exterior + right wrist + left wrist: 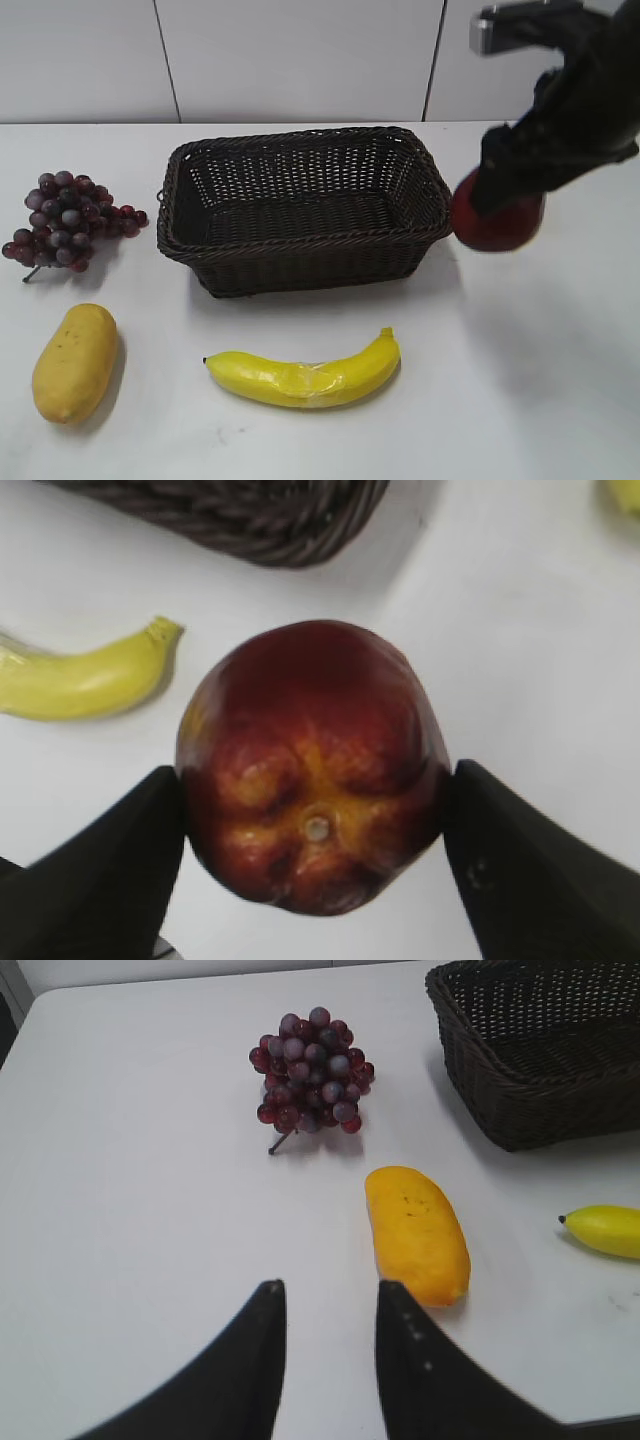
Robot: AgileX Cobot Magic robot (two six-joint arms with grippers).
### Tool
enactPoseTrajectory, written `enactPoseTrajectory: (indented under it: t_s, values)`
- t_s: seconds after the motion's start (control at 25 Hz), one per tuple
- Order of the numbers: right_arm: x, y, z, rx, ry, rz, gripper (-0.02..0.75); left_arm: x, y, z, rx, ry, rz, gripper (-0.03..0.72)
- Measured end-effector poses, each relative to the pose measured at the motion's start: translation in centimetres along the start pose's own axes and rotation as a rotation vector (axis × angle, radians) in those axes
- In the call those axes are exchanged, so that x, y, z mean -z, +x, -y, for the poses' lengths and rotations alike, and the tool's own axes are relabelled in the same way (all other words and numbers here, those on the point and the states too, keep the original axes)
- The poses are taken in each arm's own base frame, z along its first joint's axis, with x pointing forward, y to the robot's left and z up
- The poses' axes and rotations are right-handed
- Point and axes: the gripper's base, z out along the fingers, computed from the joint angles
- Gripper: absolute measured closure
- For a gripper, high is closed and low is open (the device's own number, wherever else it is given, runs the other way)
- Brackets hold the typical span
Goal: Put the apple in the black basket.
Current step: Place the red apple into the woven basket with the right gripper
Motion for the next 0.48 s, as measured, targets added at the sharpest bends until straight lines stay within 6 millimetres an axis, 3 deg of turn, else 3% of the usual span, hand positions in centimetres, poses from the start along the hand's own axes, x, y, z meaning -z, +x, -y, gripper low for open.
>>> enactPoseTrajectory:
  t_s: [0.12,0.24,0.32,0.48]
  values:
    - [3.5,-2.4,-0.4,-0.005,-0.022,0.134,0.158,0.0,0.0,0.0,0.000,0.000,0.000,0.453]
    - [5.3,-4.9,-0.8,-0.005,-0.067,0.223,0.158,0.0,0.0,0.0,0.000,0.000,0.000,0.453]
    - [5.6,-6.5,-1.5,0.009,-0.092,0.251,0.158,0.0,0.0,0.0,0.000,0.000,0.000,0.453]
    - [2.9,-9.2,-3.7,0.069,-0.122,0.224,0.158,0.0,0.0,0.0,0.000,0.000,0.000,0.453]
